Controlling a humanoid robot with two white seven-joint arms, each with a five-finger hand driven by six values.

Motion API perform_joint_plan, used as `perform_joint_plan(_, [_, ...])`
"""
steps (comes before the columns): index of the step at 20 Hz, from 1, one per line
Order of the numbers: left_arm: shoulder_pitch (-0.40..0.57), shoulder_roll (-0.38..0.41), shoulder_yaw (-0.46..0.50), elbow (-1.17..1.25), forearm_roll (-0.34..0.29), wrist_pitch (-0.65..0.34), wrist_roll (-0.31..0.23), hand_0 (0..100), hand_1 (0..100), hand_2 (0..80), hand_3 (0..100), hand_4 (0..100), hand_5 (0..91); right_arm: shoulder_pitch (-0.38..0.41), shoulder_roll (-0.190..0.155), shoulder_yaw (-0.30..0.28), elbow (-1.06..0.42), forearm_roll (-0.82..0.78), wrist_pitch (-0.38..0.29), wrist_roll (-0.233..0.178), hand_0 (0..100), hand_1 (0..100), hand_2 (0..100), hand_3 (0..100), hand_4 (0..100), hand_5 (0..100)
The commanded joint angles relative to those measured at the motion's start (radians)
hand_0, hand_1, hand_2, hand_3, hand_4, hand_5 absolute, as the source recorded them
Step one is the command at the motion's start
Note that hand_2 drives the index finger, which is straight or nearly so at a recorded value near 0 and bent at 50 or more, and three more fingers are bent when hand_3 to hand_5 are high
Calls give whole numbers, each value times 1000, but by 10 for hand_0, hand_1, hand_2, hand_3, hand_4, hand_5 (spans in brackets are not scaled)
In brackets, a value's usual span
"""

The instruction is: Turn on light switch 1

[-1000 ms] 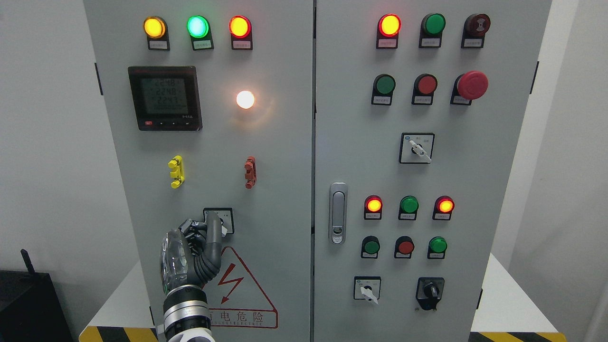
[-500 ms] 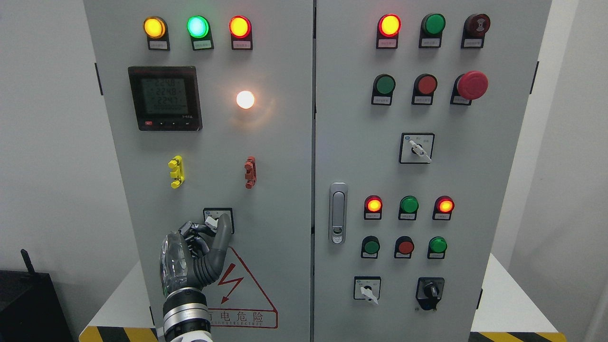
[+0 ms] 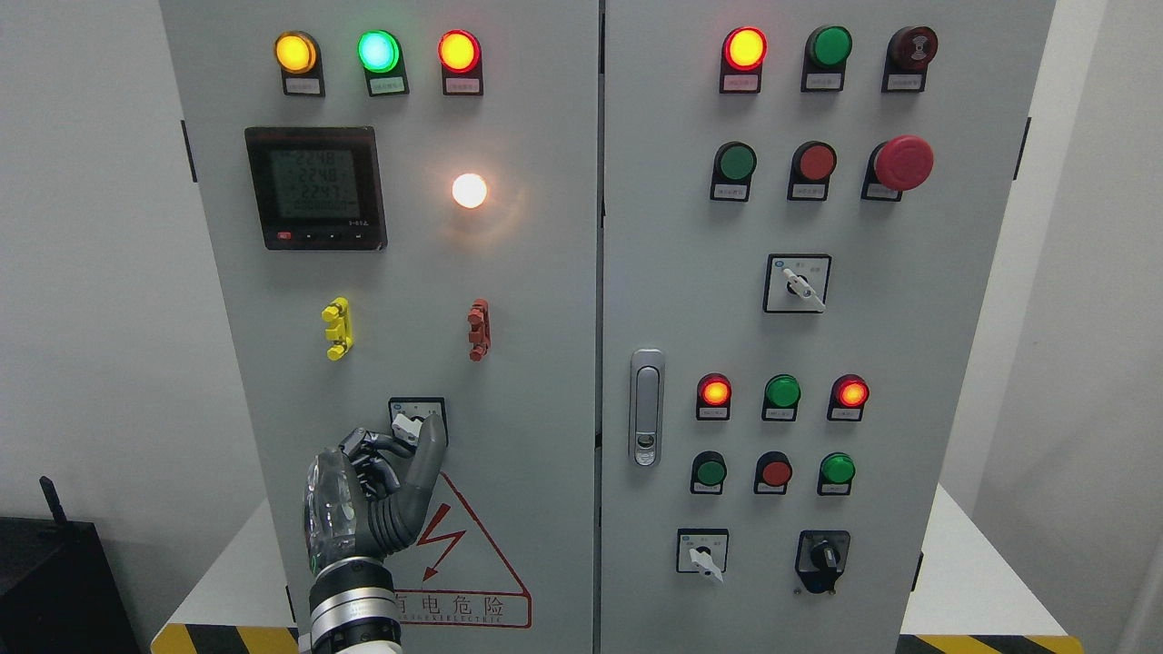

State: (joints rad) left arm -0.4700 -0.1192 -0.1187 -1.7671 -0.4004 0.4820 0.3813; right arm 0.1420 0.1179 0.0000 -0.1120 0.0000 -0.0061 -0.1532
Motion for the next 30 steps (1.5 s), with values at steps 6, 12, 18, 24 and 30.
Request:
perform_joint_plan(6, [82, 3, 54, -61, -1, -60, -65, 3, 353, 645, 1000, 1000, 879, 1, 0, 11, 0, -6, 0, 0, 120, 389, 0, 0, 0, 0])
perform_joint_plan(12, [134, 3, 129, -78, -1, -157, -91, 0, 361, 656, 1000, 1000, 879, -1, 0, 11, 0, -6, 0, 0, 120, 389, 0, 0, 0, 0])
perform_joint_plan(18, [299, 9, 229, -100, -1, -397, -201, 0, 341, 653, 1000, 1000, 874, 1, 0, 11, 0, -6, 0, 0, 120, 389, 0, 0, 0, 0])
perform_joint_plan(24, [471, 19, 445, -88, 9, -610, -305, 0, 186, 491, 918, 902, 633, -1, 0, 11, 0, -6, 0, 0, 120, 389, 0, 0, 0, 0])
perform_joint_plan(30, [597, 30, 641, 12, 195, -690, -323, 0, 86, 315, 505, 578, 353, -1, 0, 11, 0, -6, 0, 0, 120, 389, 0, 0, 0, 0])
